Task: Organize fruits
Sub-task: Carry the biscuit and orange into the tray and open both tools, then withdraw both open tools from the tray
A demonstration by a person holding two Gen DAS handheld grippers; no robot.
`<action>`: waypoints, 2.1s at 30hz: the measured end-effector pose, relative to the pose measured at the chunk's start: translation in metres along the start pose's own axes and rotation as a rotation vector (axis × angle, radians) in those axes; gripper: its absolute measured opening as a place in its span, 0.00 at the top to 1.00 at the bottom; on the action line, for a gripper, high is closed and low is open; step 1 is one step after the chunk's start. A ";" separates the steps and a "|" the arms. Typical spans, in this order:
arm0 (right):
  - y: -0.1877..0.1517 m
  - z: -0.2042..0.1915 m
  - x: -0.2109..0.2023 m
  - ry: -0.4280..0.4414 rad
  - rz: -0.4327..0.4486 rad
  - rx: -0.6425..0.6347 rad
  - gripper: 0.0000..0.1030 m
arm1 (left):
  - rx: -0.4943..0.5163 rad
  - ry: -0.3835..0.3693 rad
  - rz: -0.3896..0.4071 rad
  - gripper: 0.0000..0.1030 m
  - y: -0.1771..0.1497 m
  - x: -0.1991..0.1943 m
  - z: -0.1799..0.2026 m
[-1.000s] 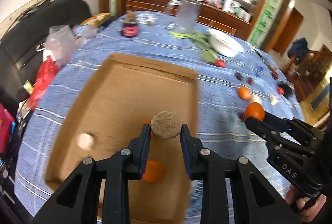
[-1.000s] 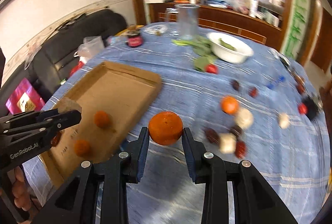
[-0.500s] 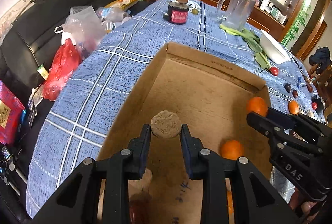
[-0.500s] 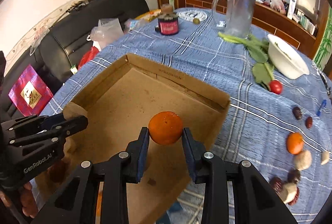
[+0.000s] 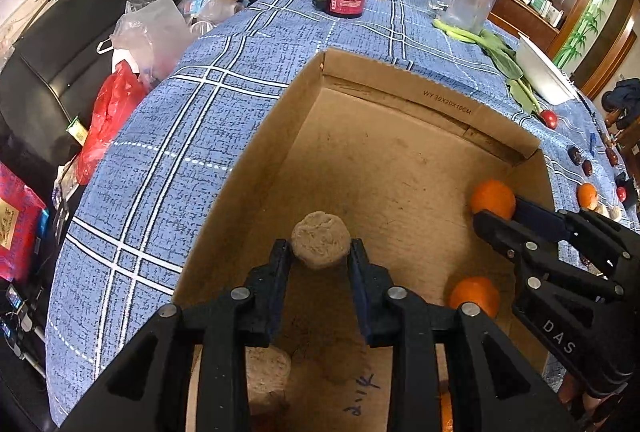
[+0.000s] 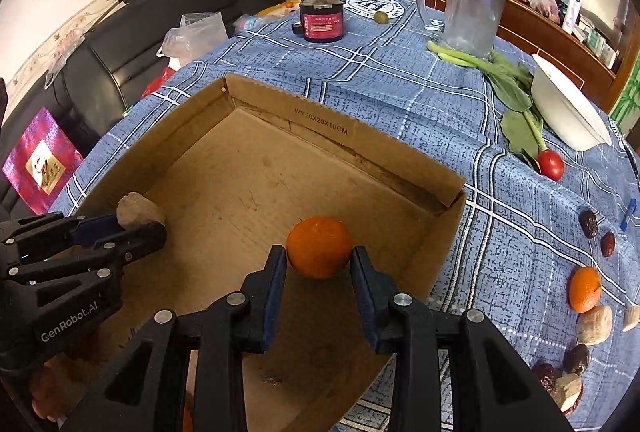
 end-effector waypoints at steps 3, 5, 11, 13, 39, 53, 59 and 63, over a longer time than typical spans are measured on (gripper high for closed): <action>0.000 0.000 -0.003 -0.004 0.010 0.003 0.56 | -0.006 0.013 0.003 0.63 -0.002 -0.003 -0.003; -0.001 0.001 -0.008 -0.009 0.021 0.002 0.56 | -0.008 0.022 0.010 0.63 -0.004 -0.007 -0.005; -0.009 0.003 -0.033 -0.002 0.058 0.028 0.56 | -0.035 0.042 0.035 0.62 -0.013 -0.024 -0.011; -0.015 0.004 -0.046 -0.001 0.076 0.033 0.56 | -0.044 0.046 0.051 0.61 -0.017 -0.033 -0.010; -0.180 0.160 -0.189 -0.145 0.168 0.341 0.35 | 0.215 -0.112 0.100 0.36 -0.089 -0.102 0.192; -0.164 0.199 -0.150 -0.084 0.105 0.304 0.35 | 0.270 -0.082 0.036 0.35 -0.111 -0.093 0.219; -0.141 0.197 -0.118 -0.030 0.074 0.216 0.35 | 0.265 -0.063 0.014 0.35 -0.109 -0.086 0.214; -0.131 0.191 -0.102 0.021 0.045 0.153 0.73 | 0.268 -0.053 -0.007 0.35 -0.105 -0.078 0.219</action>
Point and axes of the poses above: each gripper's, at about its wrist camera, not at the fingertips, and x roughly the way its jaws point, z to its right, y to its top, the point moved 8 cm from there along x, roughly the way its jaws point, and after that the axes turned 5 degrees about y, right-handed, at the moved point
